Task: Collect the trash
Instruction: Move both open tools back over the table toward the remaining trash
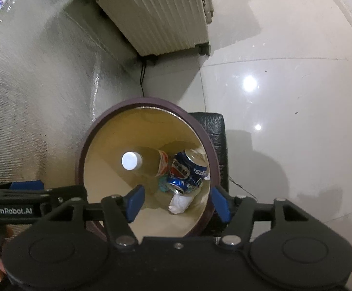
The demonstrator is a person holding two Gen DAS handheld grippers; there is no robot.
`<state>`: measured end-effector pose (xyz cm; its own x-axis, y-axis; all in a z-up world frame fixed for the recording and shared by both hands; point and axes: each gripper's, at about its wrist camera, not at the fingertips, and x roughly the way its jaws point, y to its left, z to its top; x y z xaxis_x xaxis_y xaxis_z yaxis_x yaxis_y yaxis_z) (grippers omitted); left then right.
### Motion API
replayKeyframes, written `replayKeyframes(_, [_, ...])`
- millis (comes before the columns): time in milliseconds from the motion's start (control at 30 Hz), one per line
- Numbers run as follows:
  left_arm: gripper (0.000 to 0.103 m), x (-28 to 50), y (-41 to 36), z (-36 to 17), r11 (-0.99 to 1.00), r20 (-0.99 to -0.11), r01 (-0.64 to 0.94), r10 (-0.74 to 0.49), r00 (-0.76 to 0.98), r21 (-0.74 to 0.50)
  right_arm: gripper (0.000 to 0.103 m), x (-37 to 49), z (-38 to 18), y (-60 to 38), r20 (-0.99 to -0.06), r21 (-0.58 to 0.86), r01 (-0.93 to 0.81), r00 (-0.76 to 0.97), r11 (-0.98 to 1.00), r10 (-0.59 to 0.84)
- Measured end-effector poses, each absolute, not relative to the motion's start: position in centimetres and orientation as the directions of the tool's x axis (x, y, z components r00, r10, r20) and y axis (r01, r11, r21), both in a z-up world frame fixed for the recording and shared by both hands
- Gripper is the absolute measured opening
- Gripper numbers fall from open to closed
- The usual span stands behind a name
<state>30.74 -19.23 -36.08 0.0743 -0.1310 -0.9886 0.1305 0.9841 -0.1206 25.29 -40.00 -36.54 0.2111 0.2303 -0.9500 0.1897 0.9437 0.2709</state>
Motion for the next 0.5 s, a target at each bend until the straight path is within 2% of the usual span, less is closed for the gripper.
replayKeyframes(267, [0.103, 28.7, -18.3, -31.8, 0.984, -0.985, 0.138, -0.129, 0.117, -0.113, 0.082, 23.8, -32.1, -39.7, -0.947, 0.236, 0.124, 0.253, 0.964, 0.200])
replayKeyframes(333, [0.103, 28.1, -18.1, -30.5, 0.984, -0.982, 0.142, -0.130, 0.137, -0.111, 0.096, 23.2, -30.8, -39.8, -0.939, 0.238, 0.117, 0.280, 0.964, 0.197])
replayKeyframes(500, [0.103, 26.5, -17.1, -26.7, 0.982, -0.968, 0.144, -0.150, 0.203, -0.122, 0.103, 21.8, -27.2, -40.1, -0.922, 0.211, 0.109, 0.352, 0.971, 0.161])
